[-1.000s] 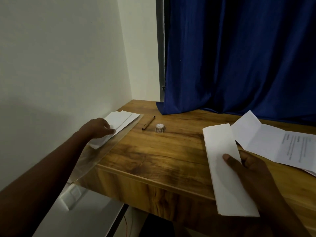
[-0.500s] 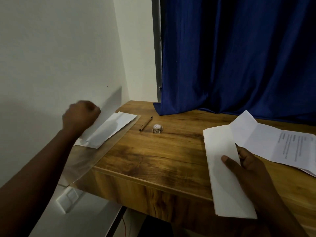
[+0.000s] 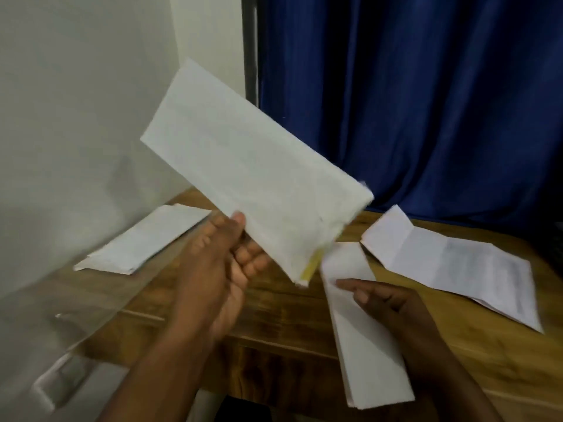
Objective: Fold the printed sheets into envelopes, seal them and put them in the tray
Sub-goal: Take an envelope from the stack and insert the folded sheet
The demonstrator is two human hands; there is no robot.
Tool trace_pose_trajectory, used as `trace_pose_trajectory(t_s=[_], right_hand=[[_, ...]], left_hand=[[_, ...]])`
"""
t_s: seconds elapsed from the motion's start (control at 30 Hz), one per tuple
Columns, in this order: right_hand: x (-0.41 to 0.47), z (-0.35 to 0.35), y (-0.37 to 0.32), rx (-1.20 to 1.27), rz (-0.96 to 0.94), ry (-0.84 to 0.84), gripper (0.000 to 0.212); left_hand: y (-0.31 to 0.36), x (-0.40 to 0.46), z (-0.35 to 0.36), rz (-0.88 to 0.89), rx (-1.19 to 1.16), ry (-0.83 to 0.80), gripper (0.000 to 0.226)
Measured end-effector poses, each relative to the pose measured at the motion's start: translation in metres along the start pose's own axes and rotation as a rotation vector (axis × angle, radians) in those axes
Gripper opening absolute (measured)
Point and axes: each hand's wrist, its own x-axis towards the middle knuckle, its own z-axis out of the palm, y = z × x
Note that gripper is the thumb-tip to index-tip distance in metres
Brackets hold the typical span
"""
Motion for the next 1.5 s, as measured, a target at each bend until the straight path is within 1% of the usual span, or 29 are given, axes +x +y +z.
trace_pose_trajectory(t_s=[0.07,0.1,0.17,0.23,0.3,0.33,0.37,0.4,0.43,0.47,0.5,0.53,0.57,0.6,0.63,0.67,0.7,0.77,0.83,0.87,0.93,0.97,1.03,1.1,1.2,1.23,1.3,1.5], right_hand=[[-0.004,-0.006,-0.003,0.035,-0.03,-0.026,0.057],[-0.006,-0.008,-0.004,0.04,-0.041,-0.02,0.06],[-0.006,-0.011,-0.005,0.054,-0.039,0.006,0.057],[-0.002,-0.012,-0.002,0.1,0.034,0.059,0.049],[0.001,-0.011,0.0,0.121,0.106,0.106,0.047],[0.003,-0.011,0.002,0.117,0.123,0.12,0.046],[0.004,-0.011,0.004,0.106,0.132,0.126,0.042],[0.005,-0.01,0.003,0.092,0.142,0.13,0.037],[0.006,-0.01,0.003,0.084,0.15,0.129,0.033],[0.007,-0.01,0.004,0.088,0.157,0.131,0.031],[0.008,-0.012,0.006,0.087,0.163,0.133,0.03],[0.009,-0.013,0.007,0.082,0.171,0.14,0.03],[0.009,-0.014,0.007,0.077,0.177,0.148,0.03],[0.01,-0.015,0.008,0.079,0.18,0.15,0.03],[0.01,-0.016,0.011,0.074,0.182,0.156,0.032],[0.01,-0.016,0.011,0.059,0.184,0.164,0.034],[0.01,-0.015,0.01,0.035,0.189,0.172,0.036],[0.01,-0.014,0.013,-0.01,0.198,0.176,0.038],[0.01,-0.012,0.011,-0.026,0.196,0.211,0.028],[0.01,-0.011,0.011,-0.026,0.177,0.229,0.026],[0.008,-0.01,0.011,-0.023,0.139,0.199,0.046],[0.006,-0.009,0.01,-0.031,0.128,0.173,0.051],[0.005,-0.009,0.008,-0.043,0.116,0.155,0.047],[0.005,-0.009,0.008,-0.043,0.11,0.141,0.041],[0.007,-0.009,0.008,-0.091,0.095,0.125,0.022],[0.007,-0.008,0.008,-0.112,0.089,0.13,0.018],[0.008,-0.008,0.009,-0.137,0.095,0.133,0.017],[0.013,-0.007,0.009,-0.142,0.134,0.153,0.02]], left_hand=[[-0.032,-0.017,0.008,-0.087,-0.03,0.022,0.031],[-0.044,-0.024,0.011,-0.12,-0.05,0.039,0.032],[-0.063,-0.035,0.014,-0.176,-0.089,0.085,0.03],[-0.077,-0.045,0.013,-0.241,-0.113,0.131,0.028],[-0.084,-0.054,0.009,-0.354,-0.125,0.13,0.039],[-0.084,-0.057,0.008,-0.426,-0.094,0.123,0.043],[-0.081,-0.059,0.008,-0.515,-0.012,0.097,0.042],[-0.074,-0.06,0.008,-0.622,0.124,0.039,0.036],[-0.067,-0.063,0.009,-0.735,0.266,-0.055,0.029],[-0.06,-0.065,0.007,-0.827,0.395,-0.185,0.025],[-0.052,-0.067,0.005,-0.866,0.516,-0.317,0.024],[-0.047,-0.067,0.003,-0.823,0.63,-0.439,0.021],[-0.043,-0.066,0.003,-0.704,0.726,-0.528,0.019],[-0.036,-0.065,0.004,-0.525,0.797,-0.616,0.017],[-0.031,-0.063,0.004,-0.34,0.86,-0.689,0.02],[-0.028,-0.059,0.005,-0.182,0.927,-0.734,0.03],[-0.026,-0.051,0.007,-0.053,1.01,-0.74,0.046],[-0.029,-0.032,0.015,0.153,1.21,-0.729,0.078],[-0.039,-0.006,0.021,0.324,1.371,-0.813,0.102],[-0.045,0.007,0.024,0.354,1.427,-0.874,0.112],[-0.055,0.031,0.026,0.277,1.513,-0.984,0.128],[-0.06,0.04,0.026,0.245,1.533,-1.021,0.131],[-0.07,0.049,0.023,0.257,1.536,-1.055,0.13],[-0.082,0.048,0.014,0.283,1.523,-1.048,0.124],[-0.095,0.042,0.001,0.343,1.509,-1.008,0.12],[-0.096,0.041,0.0,0.375,1.524,-0.985,0.12],[-0.096,0.039,0.0,0.432,1.547,-0.956,0.121],[-0.091,0.035,-0.004,0.4,1.457,-0.914,0.119]])
